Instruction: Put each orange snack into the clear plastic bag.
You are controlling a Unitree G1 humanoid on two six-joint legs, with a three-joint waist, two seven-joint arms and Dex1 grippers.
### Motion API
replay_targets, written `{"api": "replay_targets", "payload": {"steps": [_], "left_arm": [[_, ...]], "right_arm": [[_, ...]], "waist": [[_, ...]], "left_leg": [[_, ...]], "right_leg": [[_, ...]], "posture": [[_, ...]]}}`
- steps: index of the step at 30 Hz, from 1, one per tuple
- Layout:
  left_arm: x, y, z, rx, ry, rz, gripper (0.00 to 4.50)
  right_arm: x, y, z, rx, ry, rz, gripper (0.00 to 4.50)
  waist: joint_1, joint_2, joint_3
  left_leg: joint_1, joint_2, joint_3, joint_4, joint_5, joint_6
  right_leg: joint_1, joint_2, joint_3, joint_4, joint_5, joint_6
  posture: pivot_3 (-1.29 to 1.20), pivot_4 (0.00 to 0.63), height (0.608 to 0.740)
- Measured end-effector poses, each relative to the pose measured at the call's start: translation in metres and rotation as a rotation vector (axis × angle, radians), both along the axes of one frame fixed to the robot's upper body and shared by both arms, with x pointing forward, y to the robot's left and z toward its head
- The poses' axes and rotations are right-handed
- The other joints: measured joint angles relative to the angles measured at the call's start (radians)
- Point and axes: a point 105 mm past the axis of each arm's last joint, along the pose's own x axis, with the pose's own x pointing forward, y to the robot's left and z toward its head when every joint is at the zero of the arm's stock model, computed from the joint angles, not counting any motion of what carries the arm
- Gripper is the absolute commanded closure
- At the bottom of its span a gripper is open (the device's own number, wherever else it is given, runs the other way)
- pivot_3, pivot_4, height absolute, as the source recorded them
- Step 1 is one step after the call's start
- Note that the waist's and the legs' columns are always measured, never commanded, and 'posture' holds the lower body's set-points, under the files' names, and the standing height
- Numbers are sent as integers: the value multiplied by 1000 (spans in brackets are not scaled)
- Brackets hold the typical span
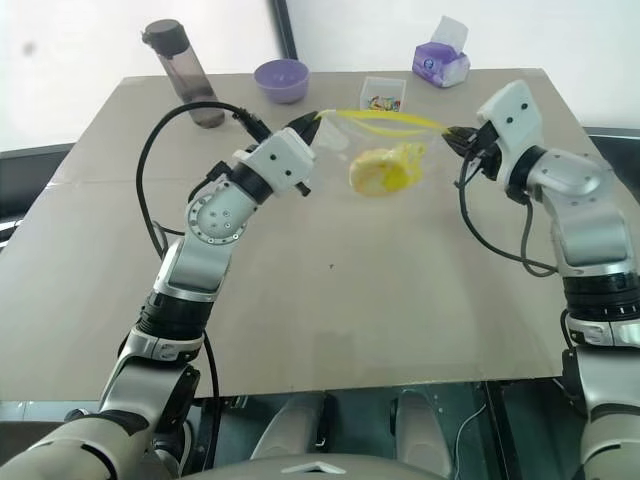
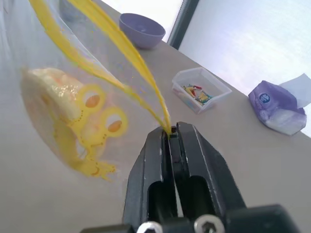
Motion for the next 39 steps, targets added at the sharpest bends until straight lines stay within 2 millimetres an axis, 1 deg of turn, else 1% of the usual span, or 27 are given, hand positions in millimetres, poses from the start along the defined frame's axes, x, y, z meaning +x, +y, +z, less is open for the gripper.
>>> {"api": "replay_targets", "payload": {"steps": [3,4,5,7,10,12,13,14,15,16,17,19,21,23,25,30,39], "left_arm": [[0,-2,-11,7,41,-4,4500],[0,-1,-15,7,54,0,4500],[0,0,-19,9,69,4,4500],[0,-1,-23,18,85,6,4500],[-4,-5,-22,39,71,-7,4500],[-6,-7,-20,52,63,-16,4500],[-7,-8,-21,57,64,-19,4500],[-7,-9,-22,62,64,-21,4500],[-8,-10,-22,75,62,-25,4500],[-8,-11,-22,79,60,-28,4500],[-11,-13,-22,104,48,-39,4500],[-15,-16,-19,142,15,-51,4500],[-16,-15,-19,177,-1,-47,4500],[-16,-13,-19,219,-11,-38,4500],[-18,-15,-15,236,-32,-42,4500],[-19,-14,-13,262,-52,-32,4500],[-20,-15,-9,295,-89,-32,4500]], "right_arm": [[-8,2,-23,-65,102,41,1786],[-12,4,-27,-90,124,61,1786],[-16,6,-25,-106,130,82,1786],[-22,11,-18,-132,113,119,1786],[-28,22,3,-149,58,165,1786],[-29,35,17,-130,16,199,1786],[-30,45,21,-113,-5,225,1786],[-31,53,23,-108,-17,247,1786],[-32,65,22,-109,-29,277,1786],[-32,69,21,-112,-33,287,1786],[-31,78,16,-148,-62,304,1786],[-26,87,8,-193,-96,311,1786],[-21,90,3,-207,-118,304,1786],[-15,94,9,-219,-180,288,1786],[-12,96,19,-251,-264,280,1786],[-11,100,20,-257,-303,298,1786],[-18,106,21,-291,-353,349,1786]], "waist": [[1,0,0],[0,0,0],[-1,0,0],[1,0,0],[1,0,0],[0,0,0],[-1,0,0],[-1,0,0],[0,0,0],[0,0,0],[1,0,0],[3,0,0],[4,0,0],[1,0,0],[0,0,0],[-2,0,0],[-5,0,0]], "left_leg": [[-5,0,-1,1,0,0],[-7,0,-1,2,0,0],[-10,0,-1,3,0,0],[-12,0,-2,4,0,0],[-12,0,-2,4,0,0],[-11,0,-2,4,0,0],[-11,0,-2,4,0,0],[-11,0,-2,4,0,0],[-11,0,-2,4,0,0],[-11,0,-2,4,0,0],[-12,-1,-2,5,0,0],[-12,-1,-2,5,0,0],[-12,-1,-2,5,0,0],[-12,-1,-2,5,0,-1],[-12,-1,-2,5,0,-1],[-12,-1,-1,5,0,-1],[-12,-1,-2,6,0,-1]], "right_leg": [[-4,0,-1,0,0,0],[-6,0,-1,1,0,0],[-9,0,-1,2,0,0],[-11,0,-2,3,0,0],[-11,0,-2,3,0,0],[-11,0,-2,4,0,0],[-11,0,-2,4,0,0],[-11,0,-2,5,0,0],[-11,0,-2,5,0,0],[-11,0,-2,5,0,0],[-11,0,-2,5,0,0],[-11,-1,-2,5,0,0],[-11,-1,-2,5,0,0],[-12,-1,-2,6,0,0],[-12,0,-2,6,0,0],[-13,0,-1,7,0,0],[-13,0,-1,8,0,0]], "posture": [[0,150,740],[0,150,740],[0,150,740],[0,150,740],[0,150,740],[0,150,740],[0,150,740],[0,150,740],[0,150,740],[0,150,740],[0,150,740],[0,150,740],[0,150,740],[0,150,740],[0,150,740],[0,150,740],[0,150,740]]}}
